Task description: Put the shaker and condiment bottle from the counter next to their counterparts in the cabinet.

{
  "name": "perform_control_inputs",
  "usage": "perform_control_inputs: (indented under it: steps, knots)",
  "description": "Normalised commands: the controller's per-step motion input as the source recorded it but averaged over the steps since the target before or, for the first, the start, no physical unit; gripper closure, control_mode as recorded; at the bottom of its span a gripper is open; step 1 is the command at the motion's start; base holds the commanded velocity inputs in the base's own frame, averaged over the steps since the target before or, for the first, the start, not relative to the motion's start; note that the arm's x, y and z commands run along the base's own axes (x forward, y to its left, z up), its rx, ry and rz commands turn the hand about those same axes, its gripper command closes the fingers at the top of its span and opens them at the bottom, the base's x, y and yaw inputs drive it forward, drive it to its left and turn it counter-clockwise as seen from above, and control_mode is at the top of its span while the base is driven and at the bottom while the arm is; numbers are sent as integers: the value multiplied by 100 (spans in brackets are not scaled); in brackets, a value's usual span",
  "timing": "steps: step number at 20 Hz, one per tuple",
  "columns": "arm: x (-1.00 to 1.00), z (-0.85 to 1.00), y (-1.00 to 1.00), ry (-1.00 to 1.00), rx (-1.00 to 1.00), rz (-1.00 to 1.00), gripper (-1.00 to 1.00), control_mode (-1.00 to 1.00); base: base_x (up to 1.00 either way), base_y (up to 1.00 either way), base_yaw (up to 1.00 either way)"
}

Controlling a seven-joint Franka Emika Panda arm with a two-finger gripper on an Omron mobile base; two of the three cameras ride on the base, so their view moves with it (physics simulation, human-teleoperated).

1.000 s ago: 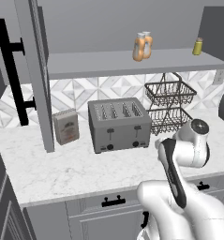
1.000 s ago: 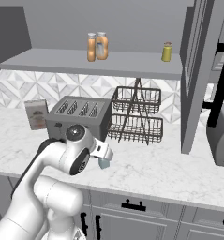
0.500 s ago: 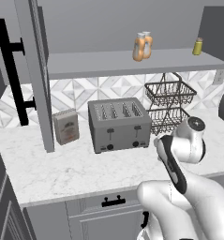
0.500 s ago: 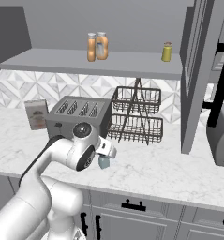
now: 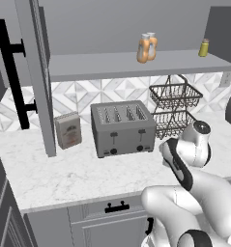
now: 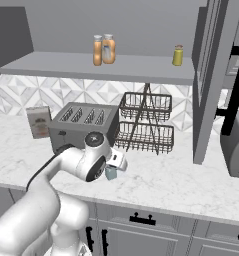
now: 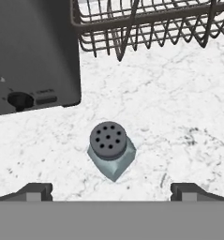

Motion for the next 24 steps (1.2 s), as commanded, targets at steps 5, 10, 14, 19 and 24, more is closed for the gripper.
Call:
perform_control_inputs:
  steps: [5,10,14,19,24]
  knots:
    - [24,-20,0,0,0,0,-100,-100,0,0,0]
    - [20,-31,0,0,0,0,-100,-100,0,0,0]
    - [10,-34,2,0,0,0,-100,-100,0,0,0]
    - [13,-32,1,0,0,0,-100,-100,0,0,0]
    - [10,-30,3,0,0,0,-100,-100,0,0,0]
